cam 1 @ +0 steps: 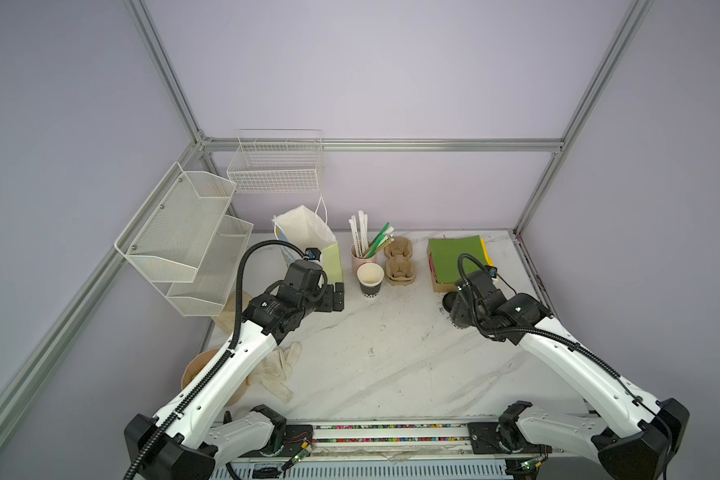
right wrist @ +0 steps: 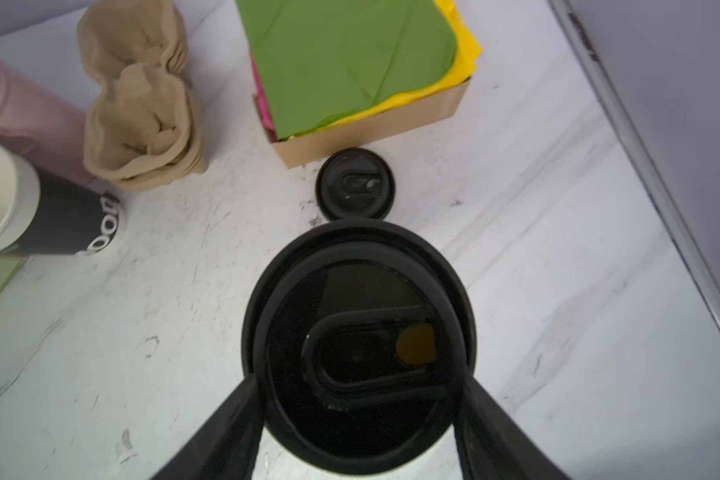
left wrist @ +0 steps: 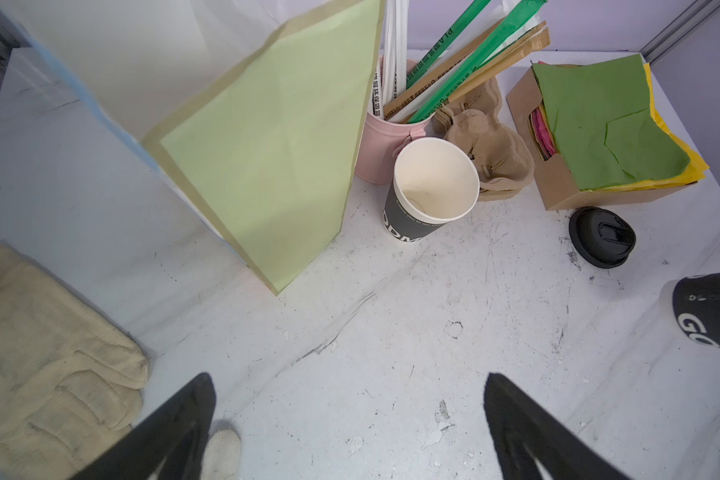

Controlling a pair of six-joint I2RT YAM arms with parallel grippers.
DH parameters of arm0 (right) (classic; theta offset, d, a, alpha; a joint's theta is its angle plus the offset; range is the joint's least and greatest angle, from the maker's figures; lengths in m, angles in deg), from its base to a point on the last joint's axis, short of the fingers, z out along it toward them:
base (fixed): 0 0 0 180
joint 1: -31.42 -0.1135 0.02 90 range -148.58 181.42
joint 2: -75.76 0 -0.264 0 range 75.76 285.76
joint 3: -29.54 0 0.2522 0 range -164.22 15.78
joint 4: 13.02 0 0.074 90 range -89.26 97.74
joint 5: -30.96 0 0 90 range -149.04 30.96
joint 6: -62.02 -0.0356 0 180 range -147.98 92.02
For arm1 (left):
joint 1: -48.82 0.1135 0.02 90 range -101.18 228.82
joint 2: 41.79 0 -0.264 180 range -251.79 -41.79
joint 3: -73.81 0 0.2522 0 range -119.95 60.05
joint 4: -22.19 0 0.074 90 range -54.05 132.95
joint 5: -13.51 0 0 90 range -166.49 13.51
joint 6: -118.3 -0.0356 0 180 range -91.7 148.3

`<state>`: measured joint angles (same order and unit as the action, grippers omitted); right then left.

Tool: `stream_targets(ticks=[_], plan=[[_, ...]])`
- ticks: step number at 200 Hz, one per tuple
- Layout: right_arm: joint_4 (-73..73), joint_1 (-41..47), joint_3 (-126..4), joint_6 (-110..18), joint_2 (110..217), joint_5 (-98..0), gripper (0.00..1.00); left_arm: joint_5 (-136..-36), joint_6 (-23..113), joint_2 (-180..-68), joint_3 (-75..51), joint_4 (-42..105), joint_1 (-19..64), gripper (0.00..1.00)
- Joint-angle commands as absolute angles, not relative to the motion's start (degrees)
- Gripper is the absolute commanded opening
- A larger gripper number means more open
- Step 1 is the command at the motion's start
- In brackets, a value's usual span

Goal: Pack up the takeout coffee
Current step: 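Carry the lidded cup with the right gripper and set it beside the second lid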

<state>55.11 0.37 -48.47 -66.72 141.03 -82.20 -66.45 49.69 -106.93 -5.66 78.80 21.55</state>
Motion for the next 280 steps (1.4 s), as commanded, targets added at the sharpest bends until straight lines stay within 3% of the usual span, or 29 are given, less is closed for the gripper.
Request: stream_targets(ticks=[1, 63, 113, 218, 280], plan=[[57.1, 5.4, -48.4, -63.7, 140.8, -84.1, 0.72, -68.2, 48.8, -107.2, -3.8, 76.9, 22.4, 1.0], [50.6, 21.0, -52.3, -56.4, 149.2, -80.9, 0.72, -68.6, 50.3, -106.8, -3.5, 77.1, 23.2, 1.0], [46.9, 26.6, -55.7, -57.0, 157.2, -76.2, 0.71, -70.3, 52.9, -106.8, -3.2, 76.8, 25.9, 1.0], [42.2, 28.8, -56.1, -59.3, 165.9, -73.5, 0.74, -72.0, 52.9, -106.2, -2.0, 76.0, 26.5, 1.0], [42.4, 28.8, -56.8, -59.9, 167.5, -73.3, 0.85, -71.8, 52.7, -106.5, -2.1, 76.1, 26.5, 1.0]])
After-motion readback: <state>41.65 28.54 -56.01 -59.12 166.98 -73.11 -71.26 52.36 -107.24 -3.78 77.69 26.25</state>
